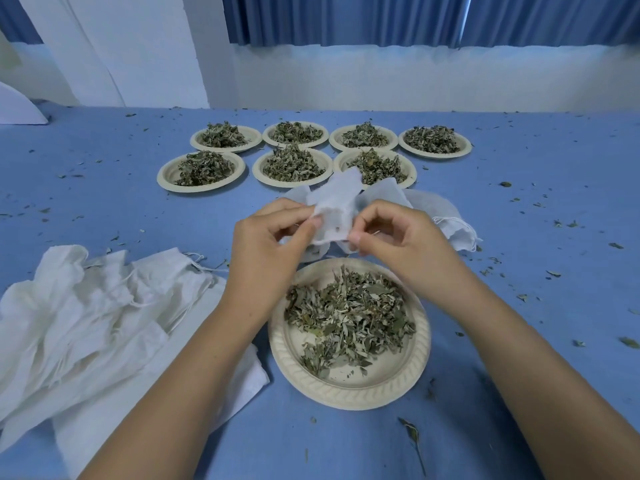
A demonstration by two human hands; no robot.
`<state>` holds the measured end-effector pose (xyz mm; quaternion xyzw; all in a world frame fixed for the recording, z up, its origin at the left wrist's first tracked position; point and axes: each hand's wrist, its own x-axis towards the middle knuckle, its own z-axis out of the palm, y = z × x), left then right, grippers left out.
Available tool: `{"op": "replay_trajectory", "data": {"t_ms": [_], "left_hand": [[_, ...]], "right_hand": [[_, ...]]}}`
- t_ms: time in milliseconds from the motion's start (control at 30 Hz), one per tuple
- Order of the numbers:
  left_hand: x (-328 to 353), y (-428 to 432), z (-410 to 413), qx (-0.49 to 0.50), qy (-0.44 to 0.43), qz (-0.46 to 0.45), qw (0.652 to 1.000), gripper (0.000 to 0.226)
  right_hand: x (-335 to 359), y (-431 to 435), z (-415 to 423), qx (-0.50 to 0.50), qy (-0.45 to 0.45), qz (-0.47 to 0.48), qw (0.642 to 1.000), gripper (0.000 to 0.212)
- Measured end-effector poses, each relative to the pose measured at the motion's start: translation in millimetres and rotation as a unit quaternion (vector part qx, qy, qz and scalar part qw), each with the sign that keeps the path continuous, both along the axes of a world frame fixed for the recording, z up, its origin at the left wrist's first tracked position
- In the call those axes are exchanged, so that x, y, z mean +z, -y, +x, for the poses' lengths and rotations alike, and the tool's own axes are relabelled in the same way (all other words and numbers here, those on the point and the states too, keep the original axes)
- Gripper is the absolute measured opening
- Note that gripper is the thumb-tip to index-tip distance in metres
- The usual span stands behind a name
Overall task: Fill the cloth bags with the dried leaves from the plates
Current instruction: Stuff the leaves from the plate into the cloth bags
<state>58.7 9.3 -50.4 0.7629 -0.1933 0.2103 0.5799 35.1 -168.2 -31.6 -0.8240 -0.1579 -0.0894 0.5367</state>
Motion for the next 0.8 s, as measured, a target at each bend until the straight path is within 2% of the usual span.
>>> {"op": "replay_trajectory", "data": {"t_ms": [67,133,233,300,400,533,667,800], "left_hand": [[2.9,-6.6,1.8,0.076,0.044,-0.042,0.995,0.022],[6.6,-16.0,5.8,0.156,0.115,-0.065,0.979,0.020],[8.5,-22.6,10.8,0.254,0.249,0.045,0.934,0.024],[5.0,-21.4,12.9,0.249,0.271,0.116,0.923,0.023],[-2.3,-16.1,12.9,0.199,0.168,0.193,0.946,0.020],[-7.4,-9.6,11.7,0.133,0.010,0.201,0.970,0.014],[-7.2,-5.2,9.2,0.077,-0.035,0.161,0.983,0.013],[-4.3,-3.7,5.7,0.066,-0.028,0.141,0.987,0.011]], "right_hand": [[8.9,16.2,-2.1,0.027,0.010,-0.134,0.991,0.013],[13.8,28.1,-4.2,0.069,-0.029,-0.226,0.971,0.026],[9.5,23.0,-6.6,0.122,-0.080,-0.330,0.933,0.042],[2.8,12.8,-7.4,0.151,-0.071,-0.352,0.921,0.043],[1.0,9.1,-8.4,0.161,-0.068,-0.326,0.929,0.034],[3.8,13.8,-7.3,0.146,-0.054,-0.281,0.947,0.016],[5.8,13.8,-7.6,0.142,-0.040,-0.230,0.962,0.012],[8.8,17.9,-9.5,0.121,-0.023,-0.078,0.989,0.012]]}}
